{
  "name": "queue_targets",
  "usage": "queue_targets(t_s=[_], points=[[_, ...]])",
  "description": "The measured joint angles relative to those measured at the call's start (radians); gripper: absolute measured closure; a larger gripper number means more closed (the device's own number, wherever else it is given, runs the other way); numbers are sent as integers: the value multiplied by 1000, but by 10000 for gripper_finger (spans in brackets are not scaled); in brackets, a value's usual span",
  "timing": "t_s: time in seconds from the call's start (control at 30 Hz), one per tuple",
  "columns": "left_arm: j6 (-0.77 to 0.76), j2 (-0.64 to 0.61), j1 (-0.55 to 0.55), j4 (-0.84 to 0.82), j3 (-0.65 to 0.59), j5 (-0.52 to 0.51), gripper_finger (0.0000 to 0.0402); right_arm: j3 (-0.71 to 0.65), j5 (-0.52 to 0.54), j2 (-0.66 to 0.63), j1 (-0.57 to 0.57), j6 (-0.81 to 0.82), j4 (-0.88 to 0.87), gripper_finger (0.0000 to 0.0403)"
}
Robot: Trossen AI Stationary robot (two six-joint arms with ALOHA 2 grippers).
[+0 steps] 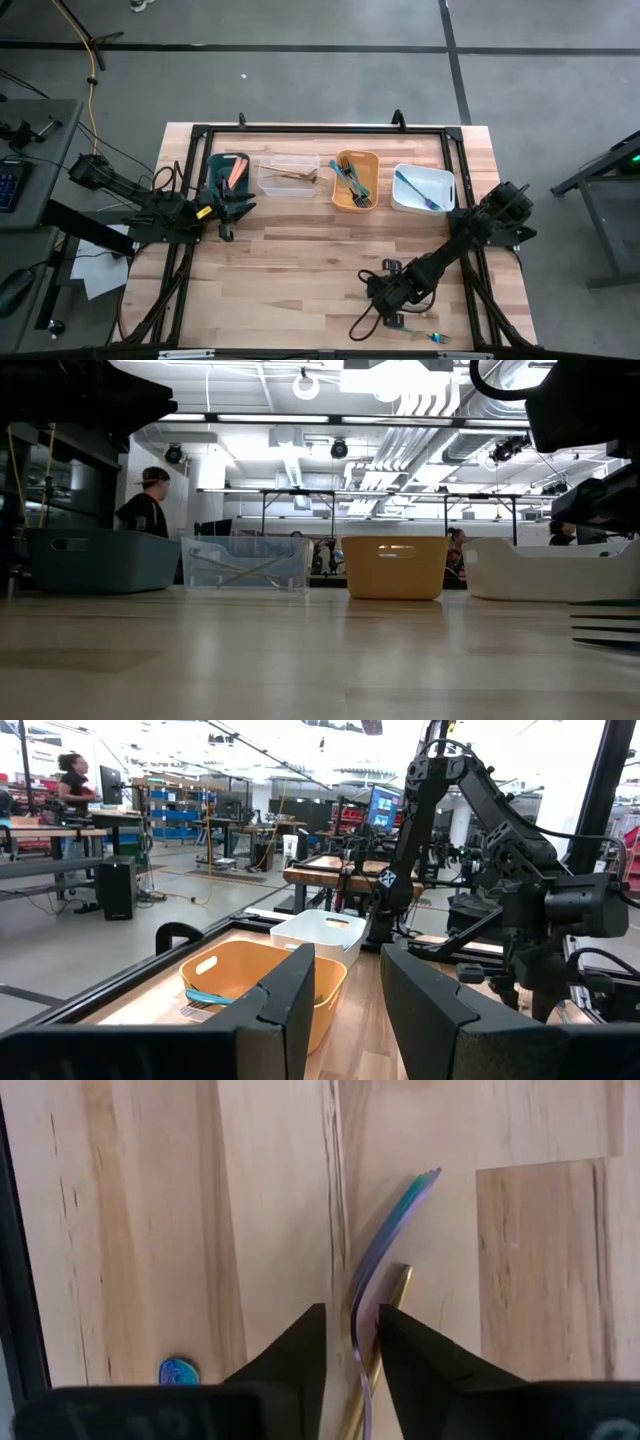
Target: Sort silverware by color (type)
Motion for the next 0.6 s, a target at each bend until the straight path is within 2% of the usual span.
queue_targets(t_s=[0.4, 0.6], points=[[0, 0, 0, 0, 0, 0, 291, 0, 0, 0, 0, -12, 1, 395], [0, 0, 0, 0, 0, 0, 291, 0, 0, 0, 0, -17, 17, 398]])
